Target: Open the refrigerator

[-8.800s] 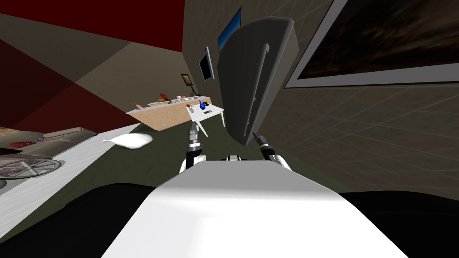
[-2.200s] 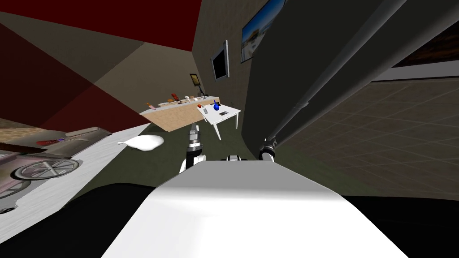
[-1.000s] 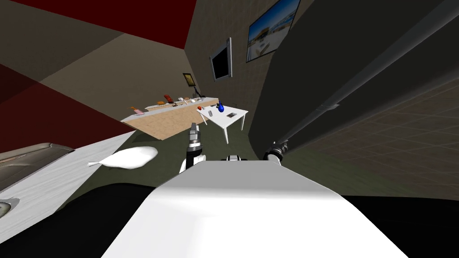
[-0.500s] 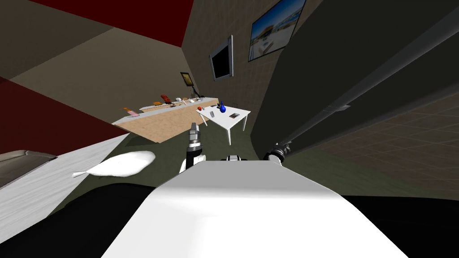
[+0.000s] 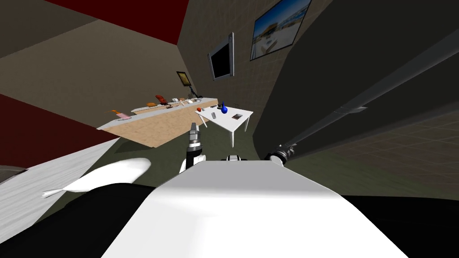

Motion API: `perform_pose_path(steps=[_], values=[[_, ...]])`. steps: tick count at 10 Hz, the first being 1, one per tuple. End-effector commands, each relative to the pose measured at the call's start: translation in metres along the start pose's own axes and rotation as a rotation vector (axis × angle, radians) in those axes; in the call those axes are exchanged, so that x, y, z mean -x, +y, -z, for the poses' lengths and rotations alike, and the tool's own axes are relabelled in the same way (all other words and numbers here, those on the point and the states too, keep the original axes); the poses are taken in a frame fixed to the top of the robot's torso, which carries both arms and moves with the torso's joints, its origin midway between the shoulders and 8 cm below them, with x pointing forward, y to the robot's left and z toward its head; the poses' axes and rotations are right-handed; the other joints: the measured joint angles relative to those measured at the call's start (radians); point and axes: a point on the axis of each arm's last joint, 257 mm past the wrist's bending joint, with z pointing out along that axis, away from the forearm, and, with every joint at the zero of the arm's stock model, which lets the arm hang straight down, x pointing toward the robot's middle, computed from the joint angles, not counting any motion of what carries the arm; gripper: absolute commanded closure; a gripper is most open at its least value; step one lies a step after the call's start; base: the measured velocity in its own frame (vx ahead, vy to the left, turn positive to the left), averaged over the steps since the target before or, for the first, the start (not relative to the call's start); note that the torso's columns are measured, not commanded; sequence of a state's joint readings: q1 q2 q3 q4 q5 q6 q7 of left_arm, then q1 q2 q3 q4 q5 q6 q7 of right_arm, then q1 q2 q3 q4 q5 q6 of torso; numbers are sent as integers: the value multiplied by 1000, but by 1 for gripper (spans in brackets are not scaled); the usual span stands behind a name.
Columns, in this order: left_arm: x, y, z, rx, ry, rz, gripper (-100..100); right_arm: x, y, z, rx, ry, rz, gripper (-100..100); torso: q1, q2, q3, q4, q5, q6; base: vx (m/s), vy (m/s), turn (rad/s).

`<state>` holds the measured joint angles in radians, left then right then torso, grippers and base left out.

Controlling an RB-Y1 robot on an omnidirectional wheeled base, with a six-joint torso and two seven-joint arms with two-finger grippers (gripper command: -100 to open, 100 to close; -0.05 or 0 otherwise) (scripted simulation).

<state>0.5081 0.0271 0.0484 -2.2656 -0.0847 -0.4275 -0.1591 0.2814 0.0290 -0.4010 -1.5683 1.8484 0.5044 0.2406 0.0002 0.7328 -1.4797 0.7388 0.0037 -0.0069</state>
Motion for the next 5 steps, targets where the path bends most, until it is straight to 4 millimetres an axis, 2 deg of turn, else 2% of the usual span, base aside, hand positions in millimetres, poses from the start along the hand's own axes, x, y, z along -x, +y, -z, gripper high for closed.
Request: perform_pose_path(steps=[1,3,4,5], values=[[0,0,0,0,0,0,0,1,-8,-3,-23,4,1,100,1,-3,-1,0,0,0,144,194,-59],[0,0,0,0,0,0,0,-9,-22,-4,-65,36,1,100,2,-5,-2,0,0,-3,157,247,-90],[0,0,0,0,0,0,0,-9,-22,-4,-65,36,1,100,4,-4,-2,0,1,-1,112,239,-47],[0,0,0,0,0,0,0,-16,-22,-6,-38,54,2,-100,2,-1,-1,0,1,-1,80,133,-193]])
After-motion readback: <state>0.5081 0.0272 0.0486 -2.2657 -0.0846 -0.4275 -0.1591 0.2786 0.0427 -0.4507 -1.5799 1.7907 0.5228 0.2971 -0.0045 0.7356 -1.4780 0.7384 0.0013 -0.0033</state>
